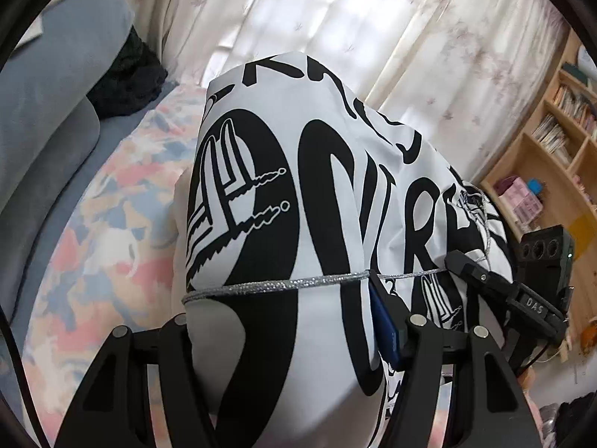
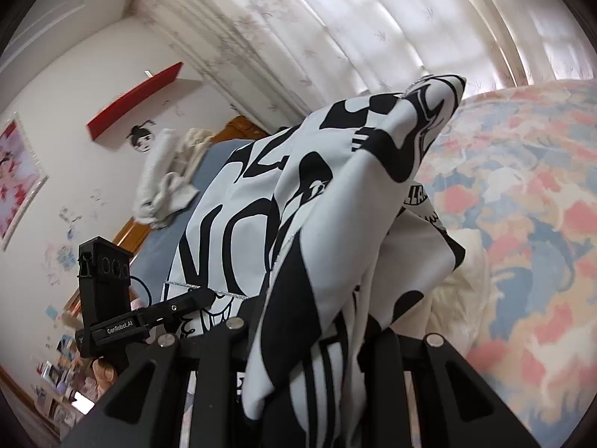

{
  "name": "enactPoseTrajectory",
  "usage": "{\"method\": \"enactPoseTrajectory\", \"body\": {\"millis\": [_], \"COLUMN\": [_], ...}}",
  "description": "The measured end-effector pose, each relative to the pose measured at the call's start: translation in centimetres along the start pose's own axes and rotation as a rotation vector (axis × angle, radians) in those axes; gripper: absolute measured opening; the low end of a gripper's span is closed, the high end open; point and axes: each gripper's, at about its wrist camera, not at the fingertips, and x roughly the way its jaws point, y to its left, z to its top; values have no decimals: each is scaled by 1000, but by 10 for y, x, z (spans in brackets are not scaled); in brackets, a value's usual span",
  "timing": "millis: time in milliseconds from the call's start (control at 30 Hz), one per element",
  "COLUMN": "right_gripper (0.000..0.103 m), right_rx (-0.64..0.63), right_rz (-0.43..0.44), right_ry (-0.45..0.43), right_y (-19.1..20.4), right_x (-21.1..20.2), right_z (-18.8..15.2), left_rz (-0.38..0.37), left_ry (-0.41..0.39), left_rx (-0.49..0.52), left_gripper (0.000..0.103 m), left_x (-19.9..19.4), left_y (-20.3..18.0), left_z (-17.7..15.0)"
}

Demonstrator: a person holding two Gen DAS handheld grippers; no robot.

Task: Fold large clothes
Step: 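Grasp the folded jacket bundle with both tools and lift it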

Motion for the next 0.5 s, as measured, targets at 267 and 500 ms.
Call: {"method": "enactPoseTrajectory", "body": {"millis": [267, 500], "right_gripper": [25, 32], "right_rx": [180, 161], "right_rz": [-30, -22], "right_ry": [80, 96], "right_y": [-109, -125], "right_x": [83, 100], "right_z": [-45, -65], "left_rz": [112, 76], "left_ry": [170, 98], "left_rx": [-90, -195], "left_gripper": [99, 103], "left_x": [135, 149], "left_y": [78, 114], "left_z": [-32, -56]}}
